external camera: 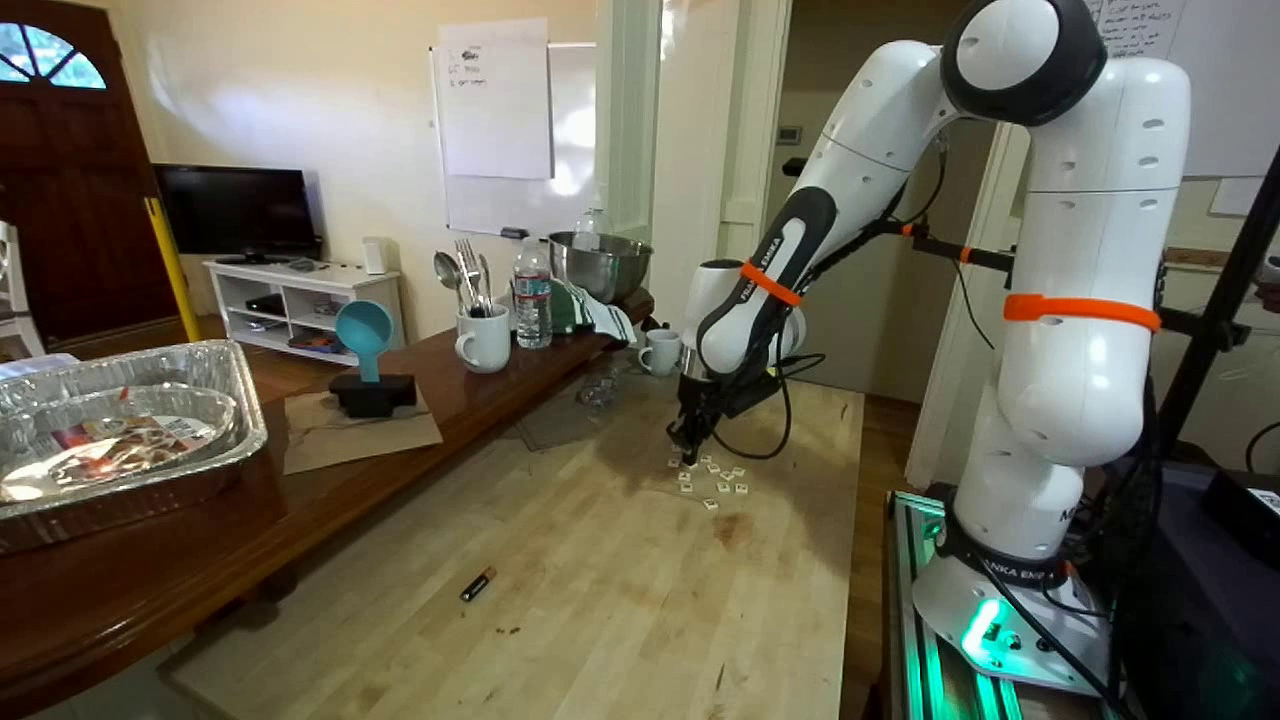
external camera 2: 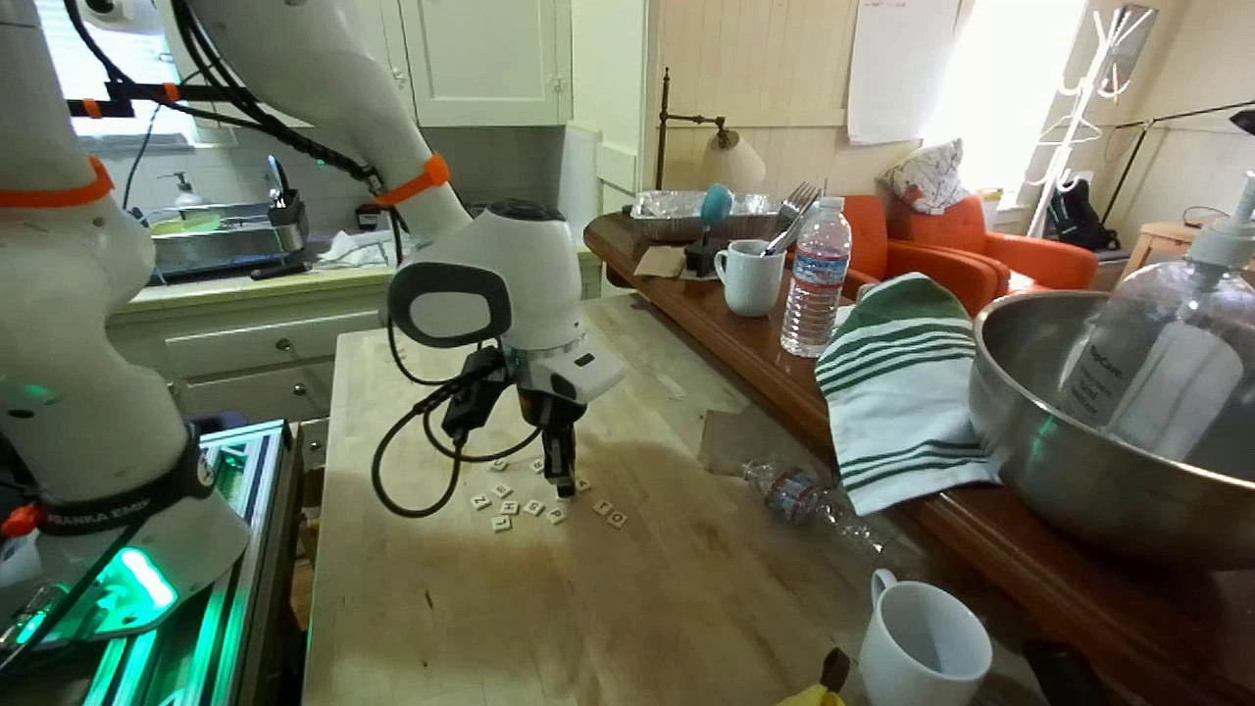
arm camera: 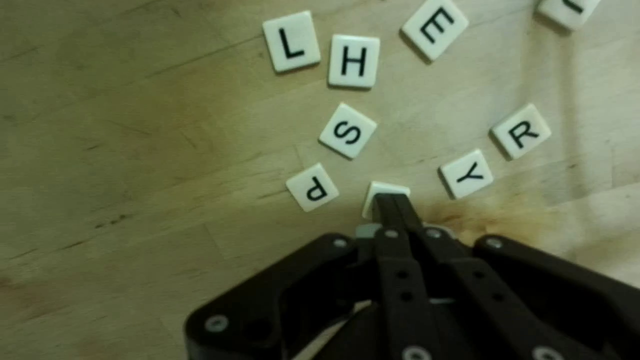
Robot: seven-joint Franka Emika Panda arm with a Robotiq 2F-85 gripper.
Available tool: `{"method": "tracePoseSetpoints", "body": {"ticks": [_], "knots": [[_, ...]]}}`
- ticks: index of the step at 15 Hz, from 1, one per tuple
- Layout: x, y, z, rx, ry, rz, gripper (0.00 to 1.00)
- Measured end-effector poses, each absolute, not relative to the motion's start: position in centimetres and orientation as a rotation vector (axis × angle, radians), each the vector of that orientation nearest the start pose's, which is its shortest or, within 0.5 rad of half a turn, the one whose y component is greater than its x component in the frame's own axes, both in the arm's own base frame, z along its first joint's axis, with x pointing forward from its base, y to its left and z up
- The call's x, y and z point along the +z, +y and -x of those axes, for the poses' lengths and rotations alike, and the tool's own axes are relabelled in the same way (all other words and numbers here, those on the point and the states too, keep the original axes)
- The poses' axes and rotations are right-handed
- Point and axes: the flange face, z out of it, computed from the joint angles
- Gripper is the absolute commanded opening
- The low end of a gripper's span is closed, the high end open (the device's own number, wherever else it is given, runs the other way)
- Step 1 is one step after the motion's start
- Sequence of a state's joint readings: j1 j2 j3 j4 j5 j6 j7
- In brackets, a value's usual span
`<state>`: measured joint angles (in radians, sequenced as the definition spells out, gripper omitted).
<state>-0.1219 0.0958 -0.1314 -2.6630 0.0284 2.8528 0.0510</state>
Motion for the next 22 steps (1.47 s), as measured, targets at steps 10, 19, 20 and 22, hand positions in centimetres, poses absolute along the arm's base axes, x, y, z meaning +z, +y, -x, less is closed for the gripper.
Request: {"method": "tracePoseSetpoints", "body": {"ticks": [10,19,20,22], "knots": [[21.7,-15.4,-42.4,-0.177,0.912,3.022,0.0],[21.7,-18.5,-41.8,-0.189,1.153,2.912,0.0],[21.7,-18.7,-41.9,-0.193,1.171,2.9,0.0],[21.7,-19.1,-42.3,-0.2,1.2,2.882,0.0]]}}
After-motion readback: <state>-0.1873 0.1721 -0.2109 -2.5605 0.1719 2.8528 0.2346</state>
